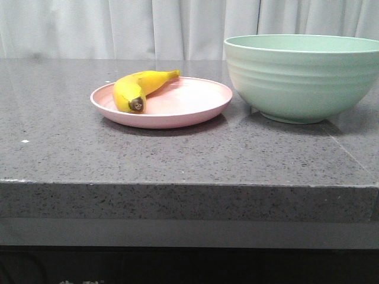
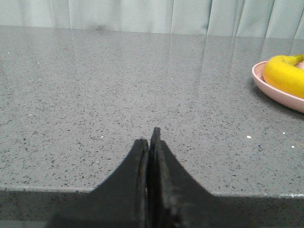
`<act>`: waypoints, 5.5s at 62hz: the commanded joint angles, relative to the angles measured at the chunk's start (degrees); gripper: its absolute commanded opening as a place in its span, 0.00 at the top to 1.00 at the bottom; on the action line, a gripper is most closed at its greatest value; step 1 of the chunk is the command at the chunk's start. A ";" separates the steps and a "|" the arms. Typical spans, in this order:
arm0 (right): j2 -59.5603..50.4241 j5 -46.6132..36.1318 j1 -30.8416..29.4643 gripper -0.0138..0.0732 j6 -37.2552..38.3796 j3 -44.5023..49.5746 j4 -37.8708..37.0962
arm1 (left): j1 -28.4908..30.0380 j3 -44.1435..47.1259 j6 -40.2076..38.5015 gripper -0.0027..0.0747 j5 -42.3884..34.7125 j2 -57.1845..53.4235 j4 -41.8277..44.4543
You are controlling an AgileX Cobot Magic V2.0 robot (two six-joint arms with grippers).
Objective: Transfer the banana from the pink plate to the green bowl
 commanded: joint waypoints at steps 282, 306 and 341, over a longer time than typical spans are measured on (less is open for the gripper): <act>22.61 7.10 1.05 0.16 -0.41 -29.38 -1.65 | -26.53 -86.25 -19.00 0.92 32.64 100.06 -1.44; 26.67 12.83 1.12 0.16 -9.08 -35.12 -0.82 | -31.16 -86.25 1.44 0.94 36.10 88.18 -0.47; 56.68 32.18 16.17 0.16 -28.92 -59.18 13.61 | -41.36 -86.14 16.34 0.94 44.42 83.84 -0.47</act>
